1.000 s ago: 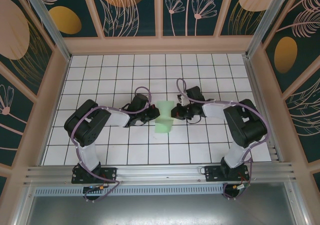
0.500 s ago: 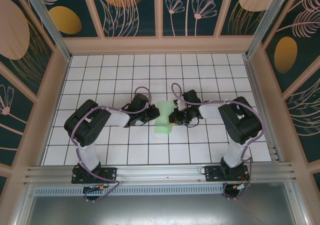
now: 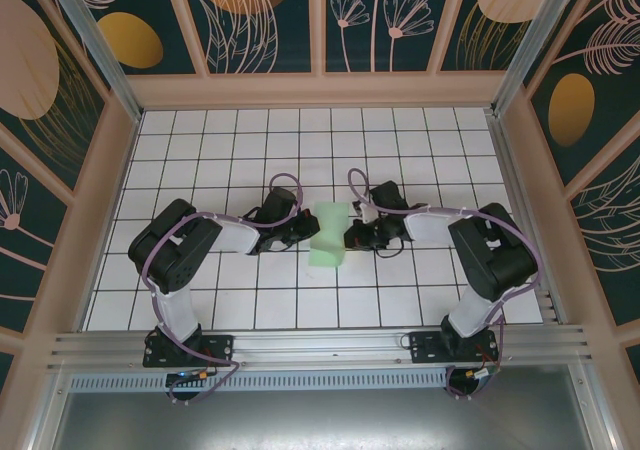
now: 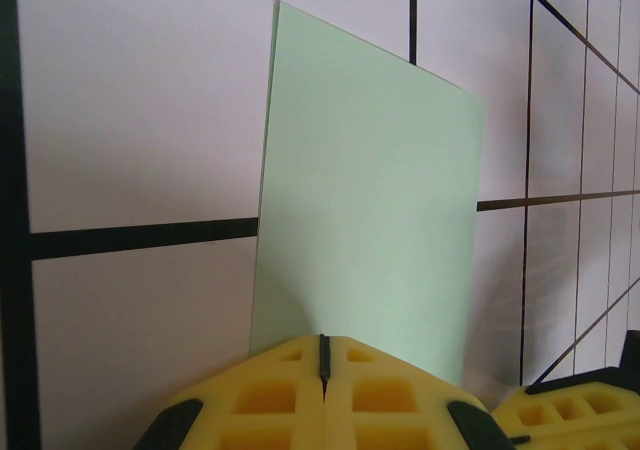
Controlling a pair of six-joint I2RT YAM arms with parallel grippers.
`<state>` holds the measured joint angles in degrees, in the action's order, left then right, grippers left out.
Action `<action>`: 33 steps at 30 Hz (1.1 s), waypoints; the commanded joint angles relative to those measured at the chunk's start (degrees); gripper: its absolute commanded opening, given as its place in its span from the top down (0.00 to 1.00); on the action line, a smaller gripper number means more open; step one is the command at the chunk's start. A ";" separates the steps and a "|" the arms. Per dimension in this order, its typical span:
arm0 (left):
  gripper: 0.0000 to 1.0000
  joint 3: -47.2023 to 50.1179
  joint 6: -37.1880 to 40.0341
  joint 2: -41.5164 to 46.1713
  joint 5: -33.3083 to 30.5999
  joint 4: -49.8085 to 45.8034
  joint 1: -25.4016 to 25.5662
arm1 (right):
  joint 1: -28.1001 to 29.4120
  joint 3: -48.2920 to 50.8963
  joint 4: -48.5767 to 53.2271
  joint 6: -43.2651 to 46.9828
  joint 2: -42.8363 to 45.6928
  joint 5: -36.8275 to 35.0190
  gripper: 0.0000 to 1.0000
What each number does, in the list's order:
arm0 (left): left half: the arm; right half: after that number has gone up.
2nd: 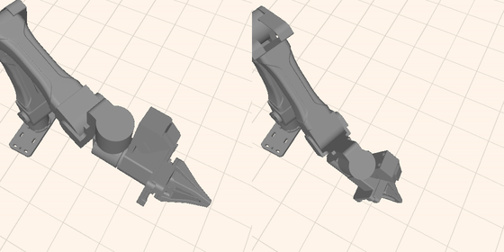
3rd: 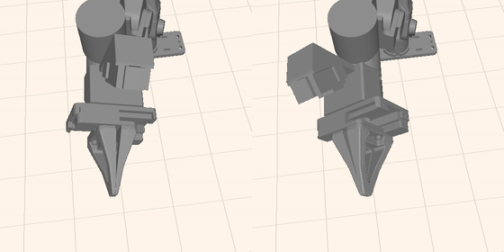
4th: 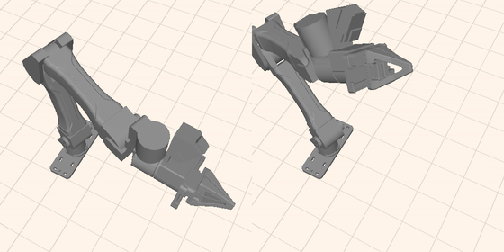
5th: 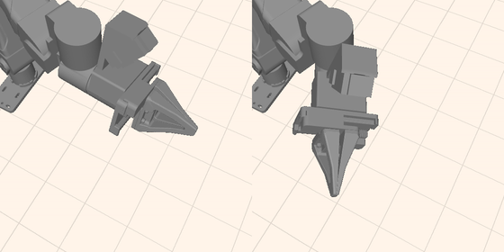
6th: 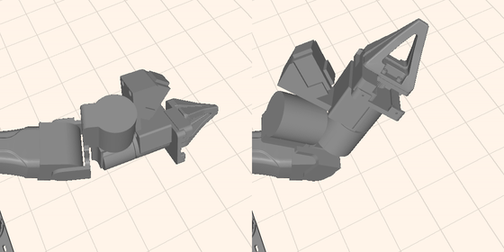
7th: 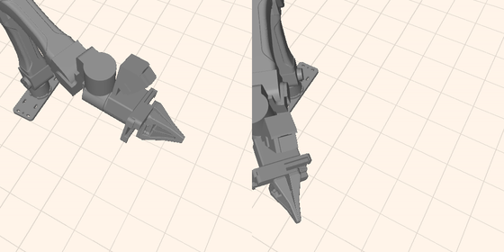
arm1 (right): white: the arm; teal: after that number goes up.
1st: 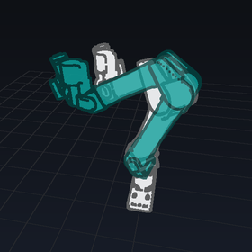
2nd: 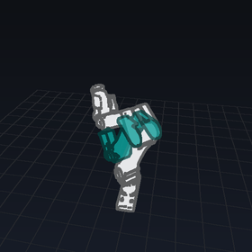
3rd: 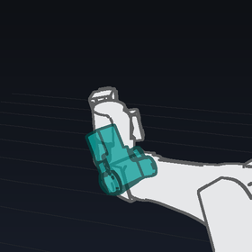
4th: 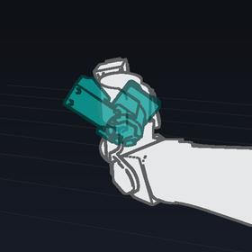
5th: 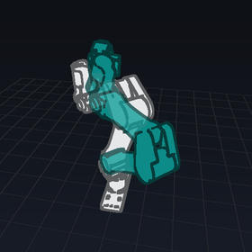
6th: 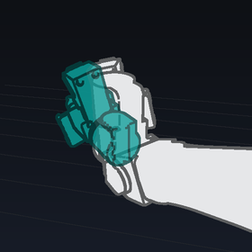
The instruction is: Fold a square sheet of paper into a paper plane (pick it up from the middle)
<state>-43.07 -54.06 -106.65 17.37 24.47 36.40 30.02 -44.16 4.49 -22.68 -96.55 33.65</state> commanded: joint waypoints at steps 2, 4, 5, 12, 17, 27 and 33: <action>1.00 5.36 1.16 -5.67 -6.16 -18.26 -0.40 | 3.04 -3.18 -3.67 -3.65 -1.87 -2.06 1.00; 1.00 5.55 1.15 -5.67 -6.12 -18.16 -0.37 | 4.07 -4.01 -3.83 -4.00 -3.21 -1.72 1.00; 1.00 5.54 1.04 -5.67 -6.07 -18.10 -0.35 | 4.57 -4.21 -3.65 -3.95 -3.88 -1.65 1.00; 1.00 5.80 0.81 -5.73 -6.03 -17.61 -0.37 | 5.22 -0.83 -0.49 -1.94 -3.14 -1.64 1.00; 1.00 6.28 1.39 -5.67 -6.29 -17.70 -0.37 | 5.22 6.61 0.93 -1.39 1.12 -3.04 1.00; 1.00 6.02 1.57 -5.51 -6.13 -17.26 -0.37 | 5.44 6.16 1.60 -1.70 9.71 -5.80 1.00; 1.00 5.72 1.68 -5.66 -6.04 -17.26 -0.40 | 6.86 2.75 -2.33 -3.86 6.70 -7.04 1.00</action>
<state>-42.11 -54.06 -106.65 17.34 26.44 36.40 35.75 -39.24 3.73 -25.85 -88.66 28.05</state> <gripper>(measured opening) 0.065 0.058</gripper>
